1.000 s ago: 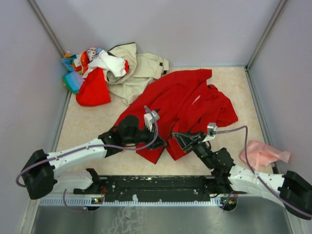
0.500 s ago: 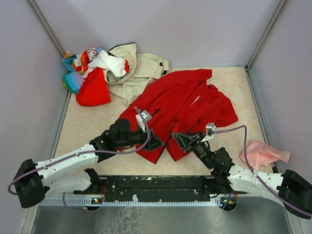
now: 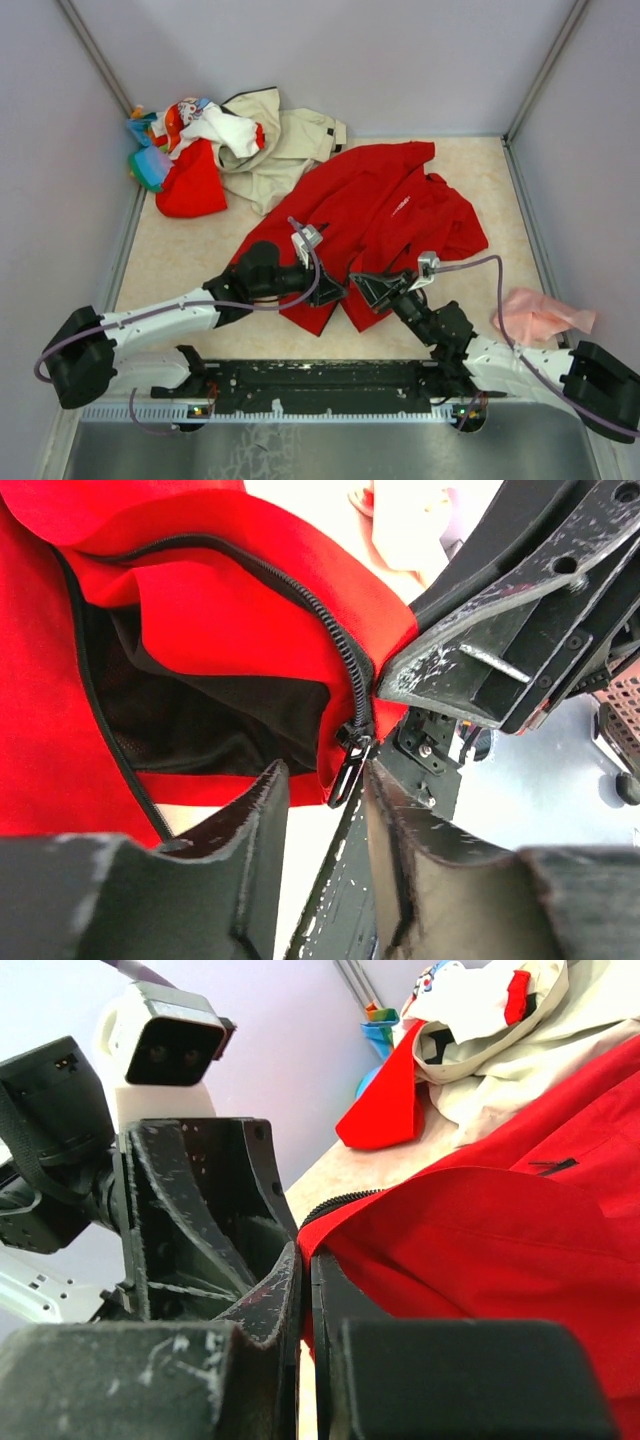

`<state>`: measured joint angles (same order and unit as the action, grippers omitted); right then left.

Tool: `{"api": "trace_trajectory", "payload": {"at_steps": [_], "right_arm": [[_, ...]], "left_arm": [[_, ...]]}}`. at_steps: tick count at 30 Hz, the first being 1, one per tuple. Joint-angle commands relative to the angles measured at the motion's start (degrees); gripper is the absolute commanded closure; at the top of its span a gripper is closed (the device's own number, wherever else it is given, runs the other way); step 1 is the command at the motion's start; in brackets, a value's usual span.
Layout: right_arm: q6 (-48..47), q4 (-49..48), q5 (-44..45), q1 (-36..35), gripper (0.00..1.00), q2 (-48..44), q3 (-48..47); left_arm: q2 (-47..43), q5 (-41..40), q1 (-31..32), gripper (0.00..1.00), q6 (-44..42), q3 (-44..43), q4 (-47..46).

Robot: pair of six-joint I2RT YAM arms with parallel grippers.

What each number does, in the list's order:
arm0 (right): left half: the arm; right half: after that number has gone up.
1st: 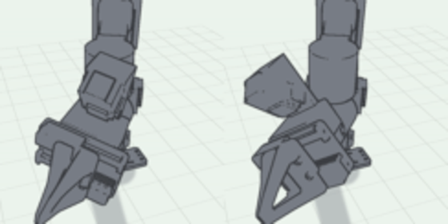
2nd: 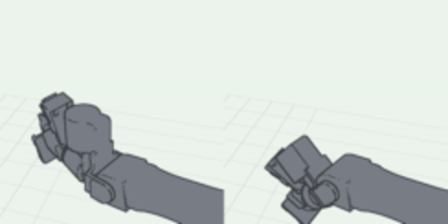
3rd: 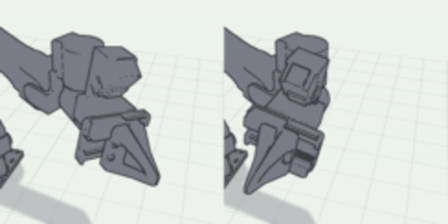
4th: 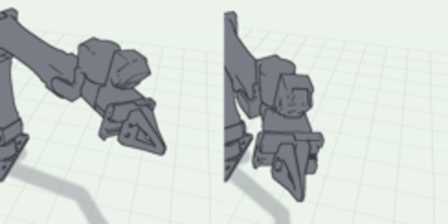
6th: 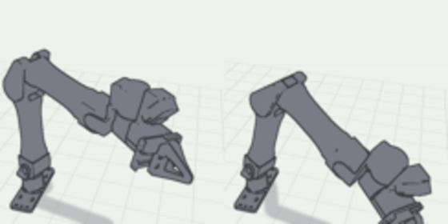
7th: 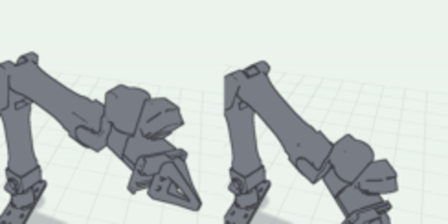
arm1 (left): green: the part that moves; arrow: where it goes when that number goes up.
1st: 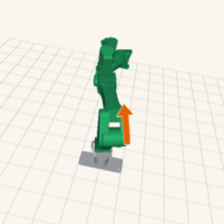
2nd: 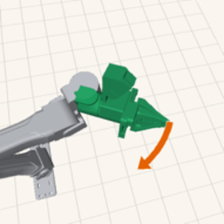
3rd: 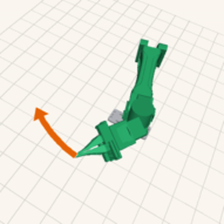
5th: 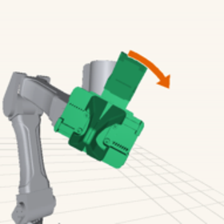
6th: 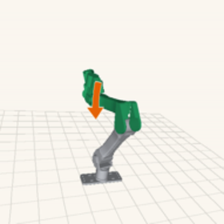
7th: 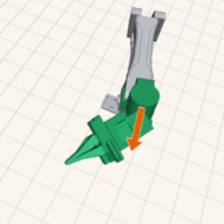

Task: Zip up the jacket
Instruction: Adjust the zipper on the jacket.

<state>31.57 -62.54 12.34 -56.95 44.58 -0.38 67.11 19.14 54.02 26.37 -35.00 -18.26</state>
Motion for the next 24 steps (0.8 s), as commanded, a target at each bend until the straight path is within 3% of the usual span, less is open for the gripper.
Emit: {"api": "trace_trajectory", "payload": {"at_steps": [1, 12, 16, 19, 24], "right_arm": [[-0.45, -5.83, 0.36, -0.09, 1.0, 0.04, 2.67], [-1.08, -1.32, 2.53, 0.6, 1.0, -3.96, 2.32], [-0.59, -0.46, 2.25, 0.87, 1.0, -4.36, 2.19], [-0.36, -0.21, 1.32, 0.96, 1.0, -3.79, 1.88], [-0.12, -0.22, 0.46, 0.94, 1.0, -2.97, 1.8]], "left_arm": [[1.05, 2.66, 0.19, 0.64, 0.61, -1.93, -2.11], [-2.24, -0.04, 0.29, 0.95, -2.66, -0.25, 10.5], [-1.51, 0.67, 0.39, 0.98, -2.63, 0.43, 11.58], [-1.99, 0.55, 0.45, 0.97, -2.8, -0.16, 12.02], [-6.59, -3.92, 0.3, 0.71, -1.2, 0.47, 8.51]]}}
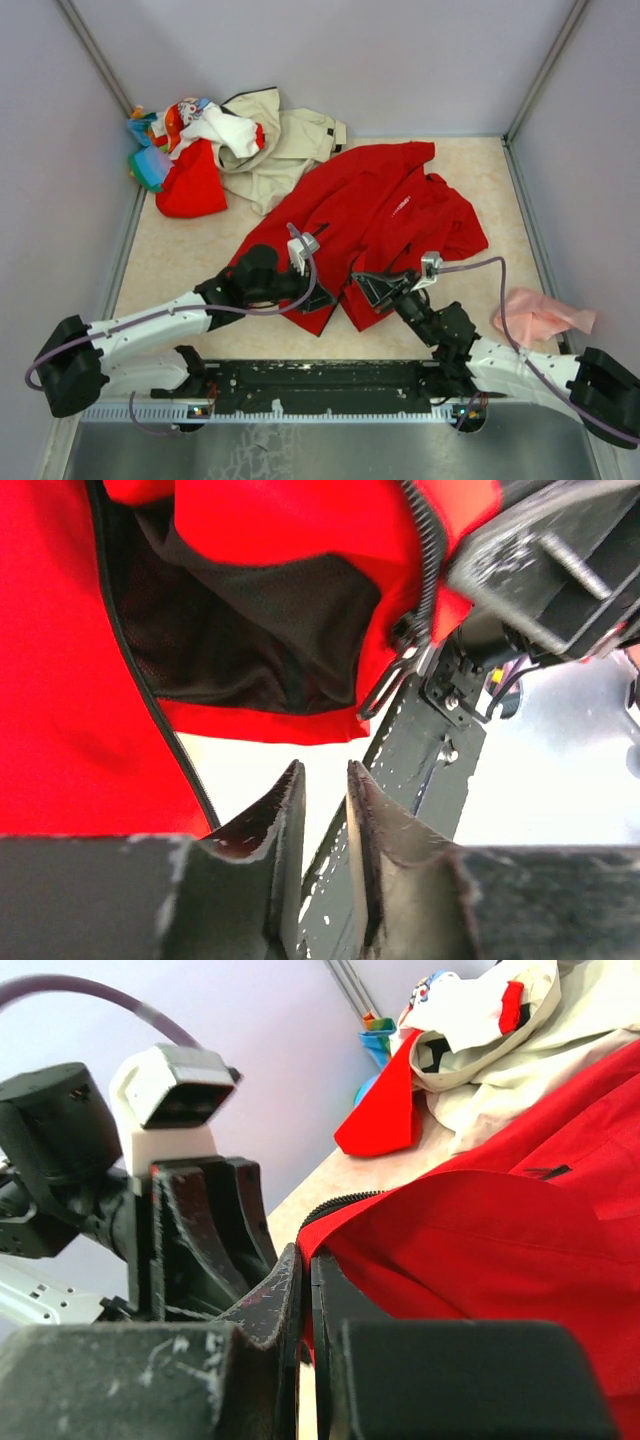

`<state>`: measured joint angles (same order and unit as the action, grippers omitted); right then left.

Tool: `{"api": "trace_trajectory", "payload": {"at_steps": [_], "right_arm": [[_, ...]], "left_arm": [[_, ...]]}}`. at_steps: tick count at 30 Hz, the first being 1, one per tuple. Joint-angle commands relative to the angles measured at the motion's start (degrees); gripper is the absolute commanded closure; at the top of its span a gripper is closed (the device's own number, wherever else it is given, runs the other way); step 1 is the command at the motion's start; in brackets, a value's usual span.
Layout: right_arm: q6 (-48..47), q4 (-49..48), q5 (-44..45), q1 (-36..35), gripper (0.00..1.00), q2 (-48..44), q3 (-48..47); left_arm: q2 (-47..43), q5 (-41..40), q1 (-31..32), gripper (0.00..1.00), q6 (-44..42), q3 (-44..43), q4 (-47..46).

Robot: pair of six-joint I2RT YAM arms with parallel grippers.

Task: Zip up the jacket
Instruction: Adjust the zipper on the jacket.

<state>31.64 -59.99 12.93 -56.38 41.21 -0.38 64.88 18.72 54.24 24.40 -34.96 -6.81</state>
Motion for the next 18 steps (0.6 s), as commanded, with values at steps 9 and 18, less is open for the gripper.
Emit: {"api": "trace_trajectory", "payload": {"at_steps": [9, 18], "right_arm": [[1.25, -1.42, -3.99, 0.39, 1.0, 1.33, 1.52], [0.6, -0.52, -7.16, 0.39, 1.0, 2.39, 1.02]], "left_arm": [[-5.8, -9.24, -1.57, 0.58, 4.82, -0.62, -10.35], [0.93, 0.1, -4.92, 0.5, 11.07, -3.0, -15.76]]}}
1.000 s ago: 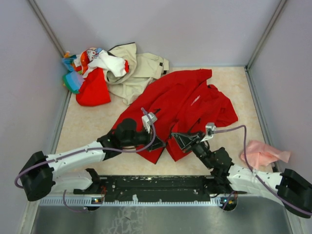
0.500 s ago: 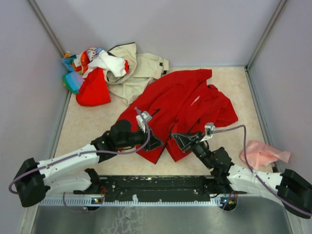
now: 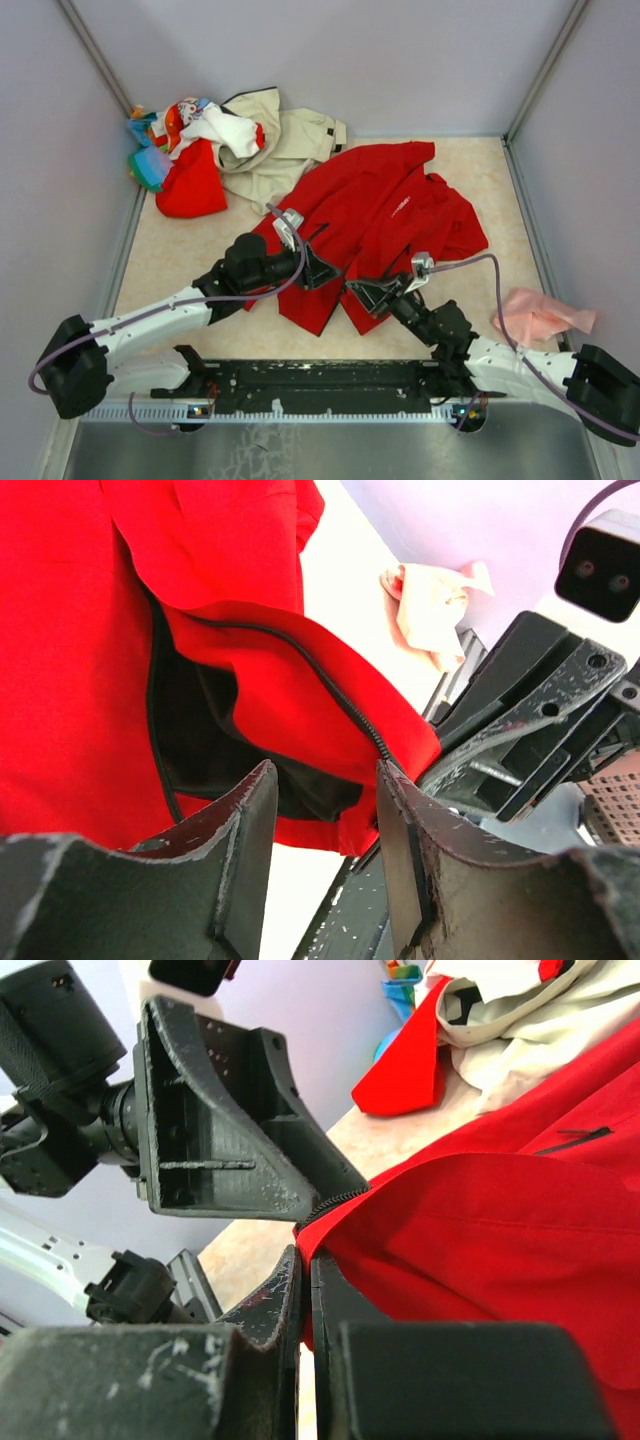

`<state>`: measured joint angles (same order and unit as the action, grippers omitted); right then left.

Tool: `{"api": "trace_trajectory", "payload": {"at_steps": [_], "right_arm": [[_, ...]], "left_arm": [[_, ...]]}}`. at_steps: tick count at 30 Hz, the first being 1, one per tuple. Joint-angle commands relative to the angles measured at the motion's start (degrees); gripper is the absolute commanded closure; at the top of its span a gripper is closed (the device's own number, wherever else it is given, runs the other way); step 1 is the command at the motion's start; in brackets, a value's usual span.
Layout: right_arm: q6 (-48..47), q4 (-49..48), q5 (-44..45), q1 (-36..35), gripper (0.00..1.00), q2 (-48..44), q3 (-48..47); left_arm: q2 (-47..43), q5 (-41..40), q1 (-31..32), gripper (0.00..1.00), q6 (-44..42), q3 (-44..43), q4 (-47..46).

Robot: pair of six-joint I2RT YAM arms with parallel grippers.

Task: Zip up the jacket
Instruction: Adjust the zipper on the jacket.

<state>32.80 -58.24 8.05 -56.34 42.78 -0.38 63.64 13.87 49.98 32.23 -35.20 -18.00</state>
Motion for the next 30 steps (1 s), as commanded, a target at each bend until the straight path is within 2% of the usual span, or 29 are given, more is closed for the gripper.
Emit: {"api": "trace_trajectory", "payload": {"at_steps": [1, 12, 20, 30], "right_arm": [[-0.54, -2.42, -2.64, 0.35, 1.0, 1.07, 0.96], [-0.41, -3.73, -4.7, 0.35, 1.0, 3.49, 0.37], [-0.48, -1.98, -3.47, 0.35, 1.0, 1.85, 0.65], [-0.57, -2.46, -4.06, 0.31, 1.0, 2.61, 0.4]], "left_arm": [[2.75, 5.96, -0.71, 0.49, 3.43, -2.98, -5.09], [5.92, 11.22, -0.69, 0.5, 5.42, -2.41, -8.25], [-0.99, 2.48, -0.79, 0.43, 4.96, 0.55, -6.42], [5.84, 12.33, -0.75, 0.43, 4.95, -2.9, -6.09]]}}
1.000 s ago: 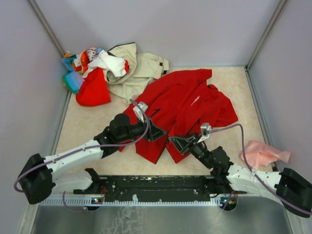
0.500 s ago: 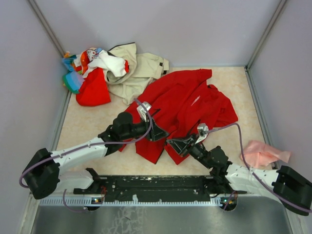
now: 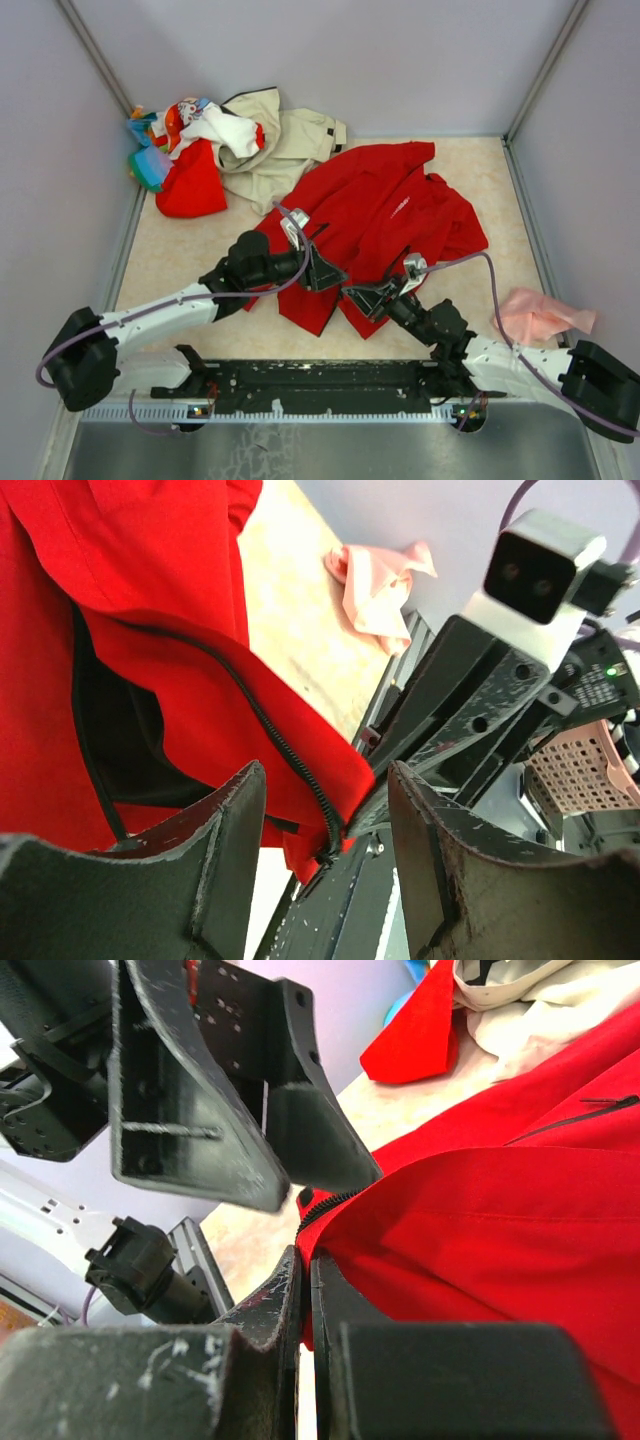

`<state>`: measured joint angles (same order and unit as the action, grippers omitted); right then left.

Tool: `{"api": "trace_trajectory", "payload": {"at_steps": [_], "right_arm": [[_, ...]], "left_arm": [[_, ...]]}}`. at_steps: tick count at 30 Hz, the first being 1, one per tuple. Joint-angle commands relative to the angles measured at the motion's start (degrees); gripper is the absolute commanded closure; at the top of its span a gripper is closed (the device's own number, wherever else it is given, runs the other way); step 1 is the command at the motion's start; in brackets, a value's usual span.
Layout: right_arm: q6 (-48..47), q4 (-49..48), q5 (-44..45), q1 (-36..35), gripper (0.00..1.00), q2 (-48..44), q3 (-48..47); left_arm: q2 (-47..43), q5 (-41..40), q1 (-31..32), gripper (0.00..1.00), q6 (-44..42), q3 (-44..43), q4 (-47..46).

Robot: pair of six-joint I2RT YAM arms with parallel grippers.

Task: Zip up the jacket
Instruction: Adjust the zipper on the jacket.

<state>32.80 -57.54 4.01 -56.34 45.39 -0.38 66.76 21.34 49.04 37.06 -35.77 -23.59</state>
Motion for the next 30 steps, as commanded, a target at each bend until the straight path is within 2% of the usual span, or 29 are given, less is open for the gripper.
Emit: {"api": "trace_trajectory", "payload": {"at_steps": [1, 5, 7, 15, 18, 20, 24, 30], "right_arm": [[-0.65, -3.19, 0.02, 0.35, 1.0, 0.05, 0.43], [-0.71, -3.19, 0.02, 0.33, 1.0, 0.05, 0.4], [-0.75, -3.19, 0.03, 0.35, 1.0, 0.12, 0.38], [0.61, 0.26, -0.48, 0.34, 1.0, -1.1, -0.37], [1.98, 7.29, -0.18, 0.33, 0.98, -3.29, -1.76], [2.84, 13.51, 0.37, 0.31, 0.94, -4.96, -3.34], [3.31, 25.61, 0.71, 0.35, 0.86, -7.26, -6.55], [2.98, 34.94, -0.23, 0.35, 0.78, -6.46, -11.2]], "left_arm": [[3.39, 5.19, 0.18, 0.43, 0.16, -2.64, -0.08], [5.03, 5.95, 0.26, 0.44, 0.26, -3.12, 0.77], [5.42, 6.55, 0.25, 0.47, 0.42, -3.25, 0.35], [5.21, 7.14, 0.21, 0.79, -0.11, -2.75, -1.54], [4.43, 6.64, 0.25, 0.91, -1.13, -2.67, -0.93], [4.05, 6.25, 0.23, 0.95, -1.94, -2.83, -0.14], [3.31, 4.3, 0.71, 1.0, -3.89, -3.78, 2.32], [1.95, -1.02, 2.76, 1.0, -7.83, -5.58, 7.49]]}}
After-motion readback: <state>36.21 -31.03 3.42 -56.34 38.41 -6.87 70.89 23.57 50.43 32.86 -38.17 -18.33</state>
